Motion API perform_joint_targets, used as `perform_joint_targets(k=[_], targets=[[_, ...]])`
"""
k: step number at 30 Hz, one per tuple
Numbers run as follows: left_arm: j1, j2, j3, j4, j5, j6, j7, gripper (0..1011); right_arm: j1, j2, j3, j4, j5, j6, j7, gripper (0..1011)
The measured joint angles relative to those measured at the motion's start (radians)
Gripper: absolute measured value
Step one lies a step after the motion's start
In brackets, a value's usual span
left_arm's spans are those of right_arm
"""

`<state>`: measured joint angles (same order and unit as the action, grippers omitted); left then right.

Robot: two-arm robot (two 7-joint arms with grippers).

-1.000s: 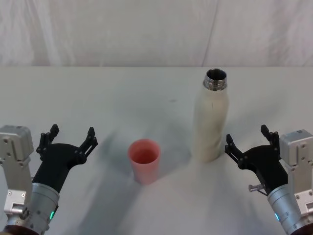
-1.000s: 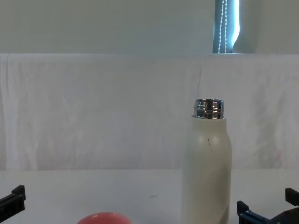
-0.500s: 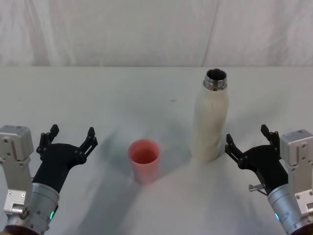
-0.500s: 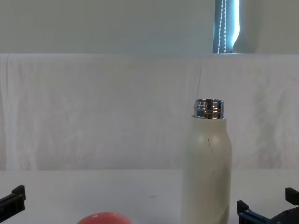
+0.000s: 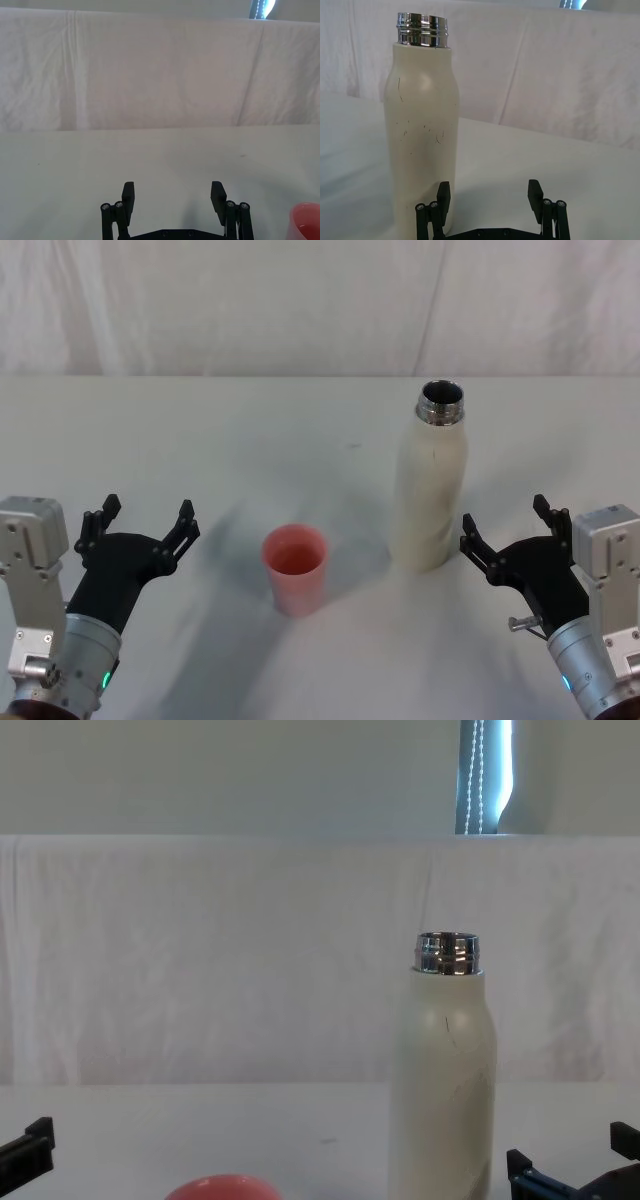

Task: Grasp the thermos with one hand and pour water into the cup lid.

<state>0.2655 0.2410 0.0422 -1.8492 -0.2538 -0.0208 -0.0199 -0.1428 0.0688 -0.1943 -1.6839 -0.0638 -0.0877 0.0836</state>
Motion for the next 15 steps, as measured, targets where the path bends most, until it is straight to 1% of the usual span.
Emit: perform_joint_targets(k=[15], targets=[[0.000, 0.000, 0.000, 0.000, 0.000, 0.000, 0.000, 1001, 0.000, 0.000, 0.000, 0.000, 0.000, 0.000, 0.000, 1000]])
